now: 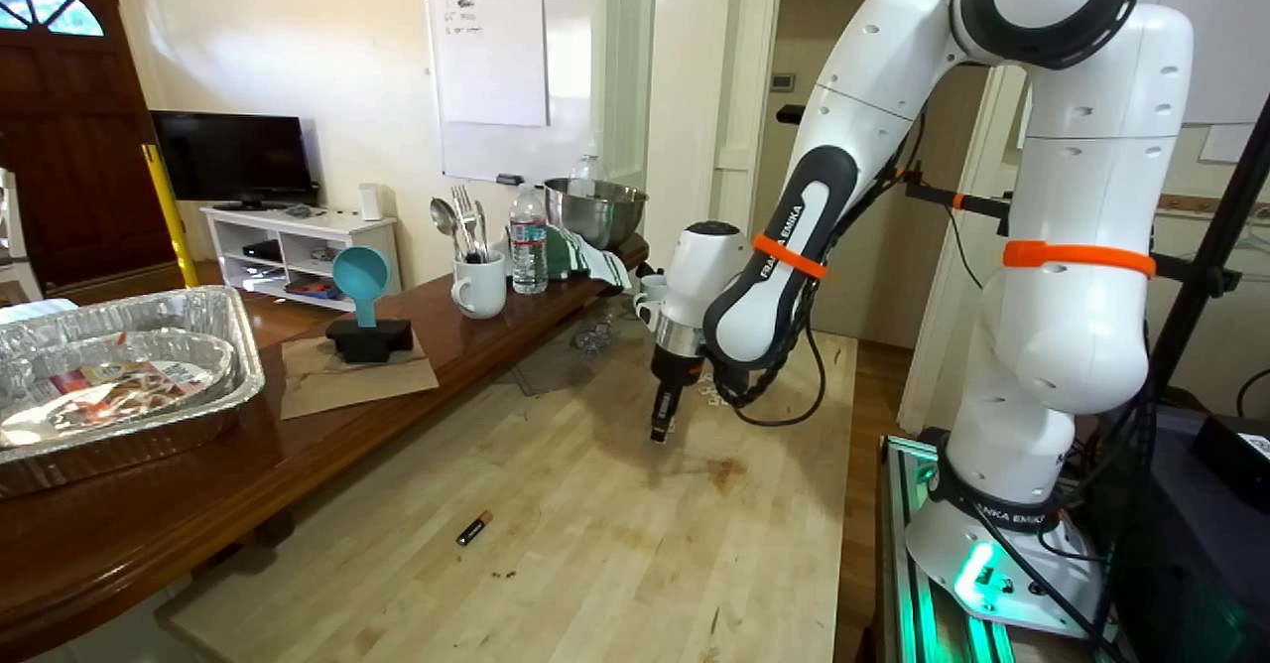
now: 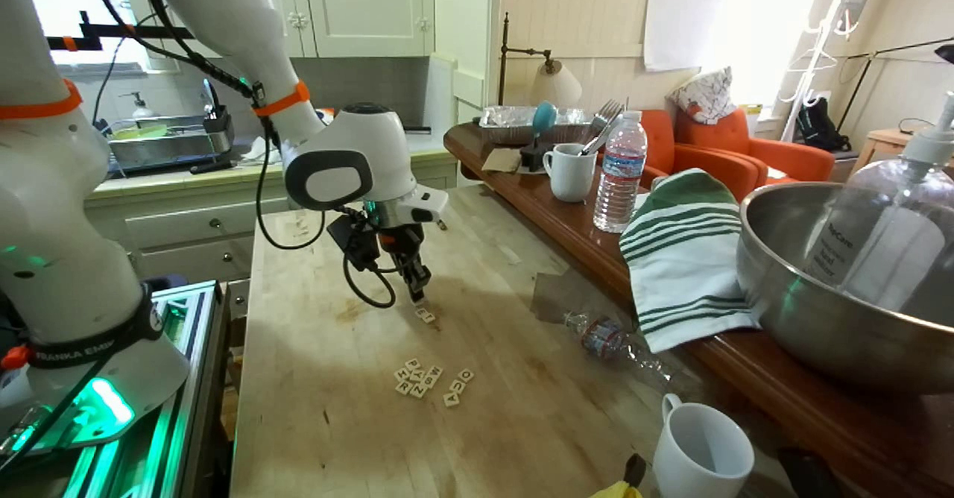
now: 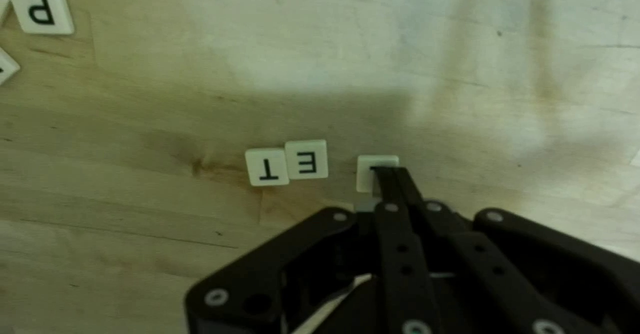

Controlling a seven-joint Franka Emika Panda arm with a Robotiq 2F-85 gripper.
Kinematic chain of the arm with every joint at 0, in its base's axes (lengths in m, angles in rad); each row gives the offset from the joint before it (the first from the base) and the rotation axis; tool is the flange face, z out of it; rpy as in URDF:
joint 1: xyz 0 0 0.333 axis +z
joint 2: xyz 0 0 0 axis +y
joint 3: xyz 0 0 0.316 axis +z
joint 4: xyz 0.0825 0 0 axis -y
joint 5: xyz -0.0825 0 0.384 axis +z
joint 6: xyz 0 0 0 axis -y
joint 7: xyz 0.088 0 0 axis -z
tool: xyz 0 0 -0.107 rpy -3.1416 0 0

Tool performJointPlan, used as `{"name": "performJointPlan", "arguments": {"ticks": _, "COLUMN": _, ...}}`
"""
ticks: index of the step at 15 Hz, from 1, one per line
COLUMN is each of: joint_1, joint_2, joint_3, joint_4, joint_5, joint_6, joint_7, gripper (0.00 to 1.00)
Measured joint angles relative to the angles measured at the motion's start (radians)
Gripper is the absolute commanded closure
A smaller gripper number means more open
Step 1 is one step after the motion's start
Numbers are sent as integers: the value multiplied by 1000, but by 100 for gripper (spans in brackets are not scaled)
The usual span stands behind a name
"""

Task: Replace the letter W with L on the pile of letters on the left to spell the word LET

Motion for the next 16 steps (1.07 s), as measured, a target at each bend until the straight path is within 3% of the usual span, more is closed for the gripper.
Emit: {"name": "performJointPlan", "arguments": {"ticks": 16, "joint_1": -46, "joint_2": -5, "joint_3": 0, "joint_4": 1, "joint_5": 49, "joint_6": -20, "joint_7": -139, "gripper": 100}}
